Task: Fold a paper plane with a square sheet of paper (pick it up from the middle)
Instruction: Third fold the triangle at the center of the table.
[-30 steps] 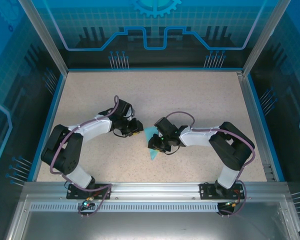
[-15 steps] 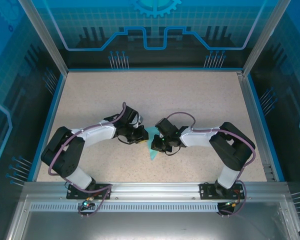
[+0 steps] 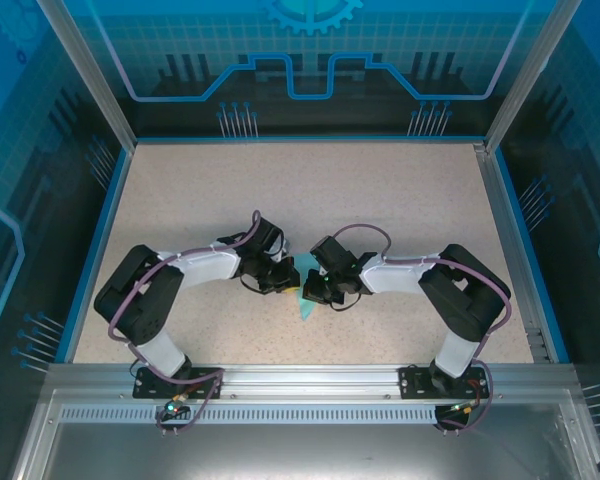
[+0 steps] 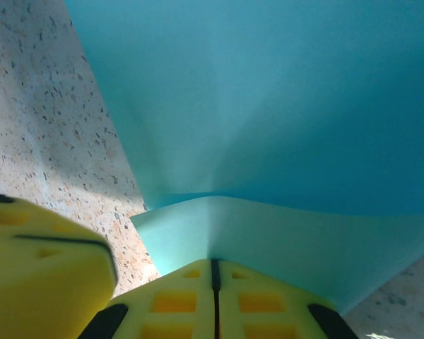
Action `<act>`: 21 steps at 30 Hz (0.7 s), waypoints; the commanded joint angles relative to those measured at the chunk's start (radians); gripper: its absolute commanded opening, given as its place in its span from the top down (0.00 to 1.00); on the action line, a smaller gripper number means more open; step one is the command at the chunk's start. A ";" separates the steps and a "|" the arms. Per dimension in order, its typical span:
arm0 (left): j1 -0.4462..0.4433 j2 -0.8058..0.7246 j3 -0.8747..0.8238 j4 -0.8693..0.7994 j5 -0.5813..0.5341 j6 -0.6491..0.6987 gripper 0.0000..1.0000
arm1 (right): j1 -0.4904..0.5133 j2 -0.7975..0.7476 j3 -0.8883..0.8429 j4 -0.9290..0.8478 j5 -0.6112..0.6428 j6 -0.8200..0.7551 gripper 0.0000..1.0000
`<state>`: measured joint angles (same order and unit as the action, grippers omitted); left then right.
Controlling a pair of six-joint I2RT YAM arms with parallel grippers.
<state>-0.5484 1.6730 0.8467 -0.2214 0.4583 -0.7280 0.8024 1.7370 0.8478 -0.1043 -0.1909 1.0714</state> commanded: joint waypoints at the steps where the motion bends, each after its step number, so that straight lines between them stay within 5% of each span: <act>1: -0.012 0.025 0.011 0.009 0.020 -0.007 0.97 | -0.003 0.009 -0.032 -0.097 0.028 -0.004 0.94; 21: -0.025 0.113 0.024 -0.049 -0.080 0.018 1.00 | -0.005 -0.097 -0.079 0.031 -0.016 -0.048 0.92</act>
<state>-0.5671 1.7535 0.8627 -0.2203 0.4431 -0.7269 0.8024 1.6806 0.7902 -0.0875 -0.1925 1.0592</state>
